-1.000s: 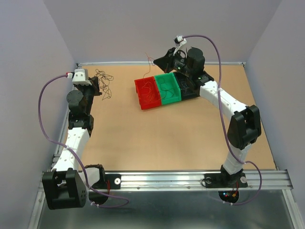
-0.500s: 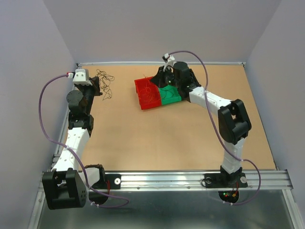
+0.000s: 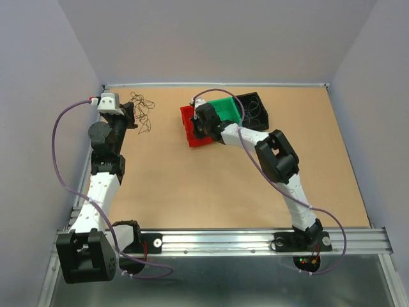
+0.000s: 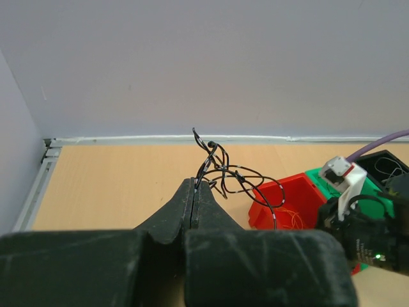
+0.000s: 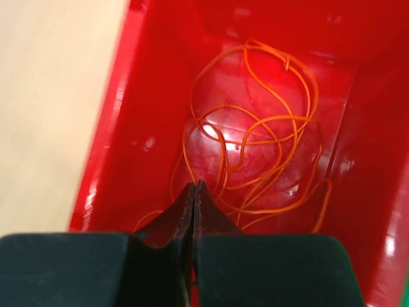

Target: Untangle the cables

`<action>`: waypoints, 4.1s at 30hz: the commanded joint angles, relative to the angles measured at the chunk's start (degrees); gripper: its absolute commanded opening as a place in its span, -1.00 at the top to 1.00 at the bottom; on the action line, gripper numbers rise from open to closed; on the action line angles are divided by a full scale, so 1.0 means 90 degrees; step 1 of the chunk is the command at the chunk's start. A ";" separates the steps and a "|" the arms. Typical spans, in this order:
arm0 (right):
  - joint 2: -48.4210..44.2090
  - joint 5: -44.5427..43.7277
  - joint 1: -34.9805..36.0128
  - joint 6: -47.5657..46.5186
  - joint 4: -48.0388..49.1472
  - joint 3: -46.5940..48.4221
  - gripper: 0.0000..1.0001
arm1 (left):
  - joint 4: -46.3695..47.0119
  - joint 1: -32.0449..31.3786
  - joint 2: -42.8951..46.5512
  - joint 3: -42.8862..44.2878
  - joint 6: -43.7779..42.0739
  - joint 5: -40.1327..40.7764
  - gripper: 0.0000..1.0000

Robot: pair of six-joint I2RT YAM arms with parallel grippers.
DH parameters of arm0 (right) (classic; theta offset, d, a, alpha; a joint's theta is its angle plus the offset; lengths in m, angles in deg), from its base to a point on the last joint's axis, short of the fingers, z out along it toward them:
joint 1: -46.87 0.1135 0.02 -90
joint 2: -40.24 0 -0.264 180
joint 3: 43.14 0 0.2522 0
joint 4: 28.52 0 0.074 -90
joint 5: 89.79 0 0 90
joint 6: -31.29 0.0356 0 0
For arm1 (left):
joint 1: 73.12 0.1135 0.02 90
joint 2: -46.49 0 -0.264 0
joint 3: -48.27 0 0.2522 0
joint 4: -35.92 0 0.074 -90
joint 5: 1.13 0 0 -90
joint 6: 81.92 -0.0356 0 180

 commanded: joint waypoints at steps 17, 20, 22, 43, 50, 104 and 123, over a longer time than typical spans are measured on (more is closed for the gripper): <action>-0.0990 -0.0958 0.0136 -0.0759 -0.1007 0.1033 0.21 | 0.0129 -0.0515 -0.0373 0.0247 -0.0419 -0.0850 1.00; -0.1643 -0.0384 0.0146 -0.0846 -0.0472 0.0108 -0.13 | 0.0099 -0.0554 -0.0509 0.0306 -0.0389 -0.1338 1.00; -0.2102 0.0027 0.0136 -0.0885 -0.0032 -0.0508 -0.34 | 0.0099 -0.0554 -0.0607 0.0345 -0.0370 -0.2008 1.00; -0.4741 0.3095 0.0136 -0.0466 0.4129 -0.5012 -0.54 | -0.0233 -0.1960 -0.0070 0.0072 -0.1493 -0.4767 0.92; -0.5004 0.3544 0.0136 -0.0495 0.5106 -0.5589 -0.48 | -0.0399 -0.2058 -0.0323 0.0208 -0.1463 -0.4679 0.89; -1.1203 -0.6250 -0.0528 0.0316 0.3486 -0.8528 0.99 | -0.0097 0.1506 -0.0452 0.0609 0.0510 0.1269 1.00; -1.0991 -0.0619 -0.0538 -0.0046 0.2831 -0.8050 0.99 | 0.0431 0.1380 0.0886 0.0091 0.0226 -0.0645 1.00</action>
